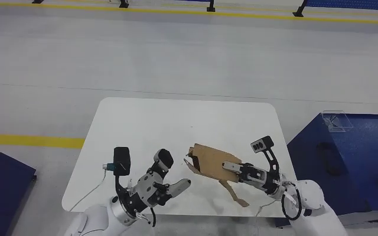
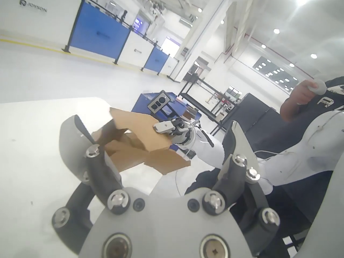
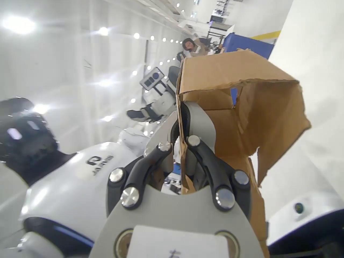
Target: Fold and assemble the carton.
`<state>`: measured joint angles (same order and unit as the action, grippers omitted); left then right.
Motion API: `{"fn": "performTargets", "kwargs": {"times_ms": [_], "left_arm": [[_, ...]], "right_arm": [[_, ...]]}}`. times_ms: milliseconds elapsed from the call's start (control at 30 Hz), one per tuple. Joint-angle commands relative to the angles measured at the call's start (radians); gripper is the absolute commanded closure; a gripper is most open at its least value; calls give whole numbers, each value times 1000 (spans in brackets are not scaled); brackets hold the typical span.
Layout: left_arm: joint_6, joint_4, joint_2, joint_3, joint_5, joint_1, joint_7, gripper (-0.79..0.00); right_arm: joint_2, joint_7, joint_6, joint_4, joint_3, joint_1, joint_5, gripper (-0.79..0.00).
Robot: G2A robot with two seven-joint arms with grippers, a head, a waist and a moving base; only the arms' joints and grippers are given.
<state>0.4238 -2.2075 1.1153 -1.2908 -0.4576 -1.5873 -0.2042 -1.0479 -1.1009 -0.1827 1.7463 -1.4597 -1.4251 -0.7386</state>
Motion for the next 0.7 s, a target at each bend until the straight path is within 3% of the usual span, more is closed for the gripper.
{"fn": "performTargets", "kwargs": {"times_ms": [0, 100, 233, 400, 667], "left_arm": [[-2, -3, -3, -54, 3, -47, 37, -785], [-103, 16, -5, -94, -40, -62, 8, -785], [-204, 44, -4, -50, -16, 0, -149, -785], [-214, 71, 0, 5, 42, 68, -242, -785], [-183, 64, 2, 35, 38, 68, -239, -785]], "right_arm": [[1, -78, 79, -31, -6, 25, -122, 0], [3, -151, 135, -51, -10, 47, -187, 0], [5, -232, 153, -50, -11, 56, -217, 0], [6, -247, 124, -42, -26, 54, -213, 0], [5, -211, 85, -29, -31, 45, -182, 0]]}}
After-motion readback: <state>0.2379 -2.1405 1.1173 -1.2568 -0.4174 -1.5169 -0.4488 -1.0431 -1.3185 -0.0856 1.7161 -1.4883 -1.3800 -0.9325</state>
